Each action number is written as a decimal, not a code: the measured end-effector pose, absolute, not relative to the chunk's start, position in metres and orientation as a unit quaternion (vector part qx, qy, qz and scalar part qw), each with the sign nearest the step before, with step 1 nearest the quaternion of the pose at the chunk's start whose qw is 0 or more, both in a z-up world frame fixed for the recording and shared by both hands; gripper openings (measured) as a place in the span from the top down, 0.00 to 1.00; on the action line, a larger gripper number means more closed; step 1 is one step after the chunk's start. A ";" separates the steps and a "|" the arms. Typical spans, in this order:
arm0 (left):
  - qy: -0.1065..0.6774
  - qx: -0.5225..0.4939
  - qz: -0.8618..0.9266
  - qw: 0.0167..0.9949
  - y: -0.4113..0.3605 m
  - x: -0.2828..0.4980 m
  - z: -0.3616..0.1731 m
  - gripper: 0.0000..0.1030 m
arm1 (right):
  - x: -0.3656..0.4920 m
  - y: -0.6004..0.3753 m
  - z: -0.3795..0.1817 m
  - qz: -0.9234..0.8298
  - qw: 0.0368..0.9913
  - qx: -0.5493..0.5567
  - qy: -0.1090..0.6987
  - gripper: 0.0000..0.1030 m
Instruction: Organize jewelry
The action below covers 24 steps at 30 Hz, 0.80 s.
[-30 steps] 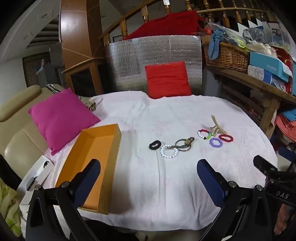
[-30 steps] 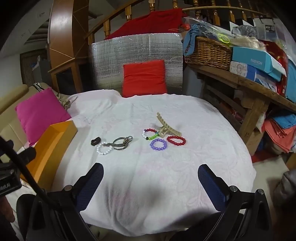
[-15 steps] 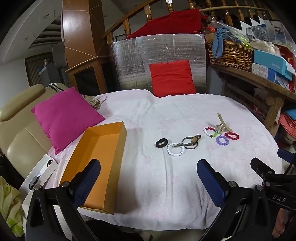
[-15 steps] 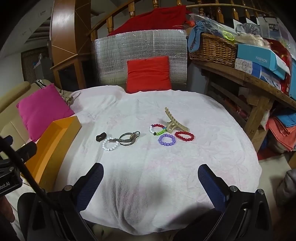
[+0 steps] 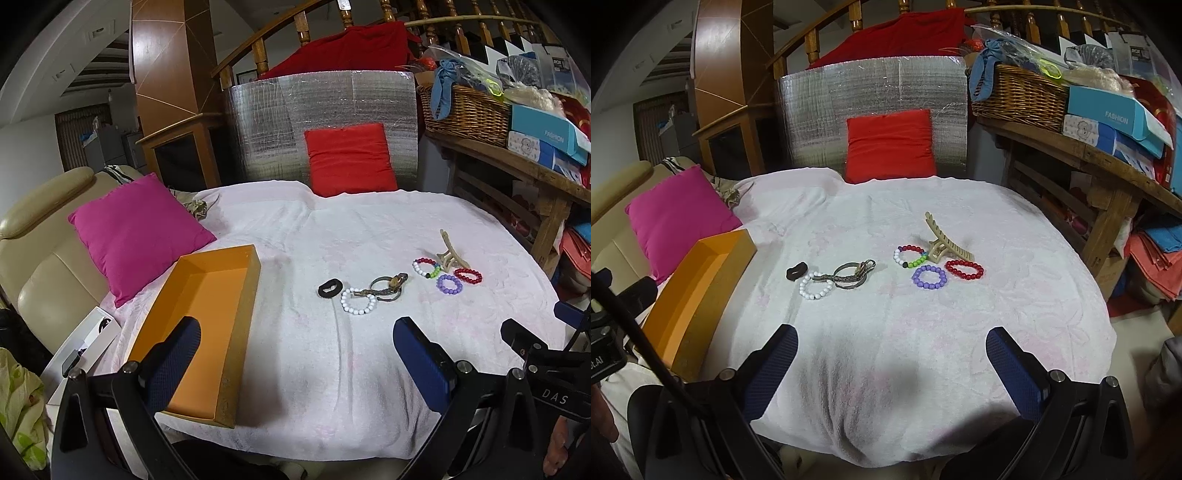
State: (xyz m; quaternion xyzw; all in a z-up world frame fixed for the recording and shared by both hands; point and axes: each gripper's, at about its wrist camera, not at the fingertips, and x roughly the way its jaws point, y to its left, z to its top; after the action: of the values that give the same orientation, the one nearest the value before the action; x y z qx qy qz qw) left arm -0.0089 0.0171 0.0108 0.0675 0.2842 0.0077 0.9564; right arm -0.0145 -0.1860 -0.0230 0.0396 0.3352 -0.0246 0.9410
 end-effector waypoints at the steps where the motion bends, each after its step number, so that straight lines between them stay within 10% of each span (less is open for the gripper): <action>1: 0.285 0.067 0.008 0.956 0.018 -0.008 0.011 0.00 | -0.014 -0.186 -0.023 -0.025 0.941 0.040 0.335 0.00; 24: 0.291 0.071 0.011 0.954 0.018 -0.005 0.004 0.00 | -0.013 -0.191 -0.027 -0.032 0.938 0.054 0.341 0.00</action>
State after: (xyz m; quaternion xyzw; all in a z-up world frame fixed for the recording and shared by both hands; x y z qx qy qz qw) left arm -0.0053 0.0179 0.0043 0.0713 0.2912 0.0109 0.9539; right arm -0.0133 -0.1911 -0.0273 0.0537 0.3411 -0.0317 0.9379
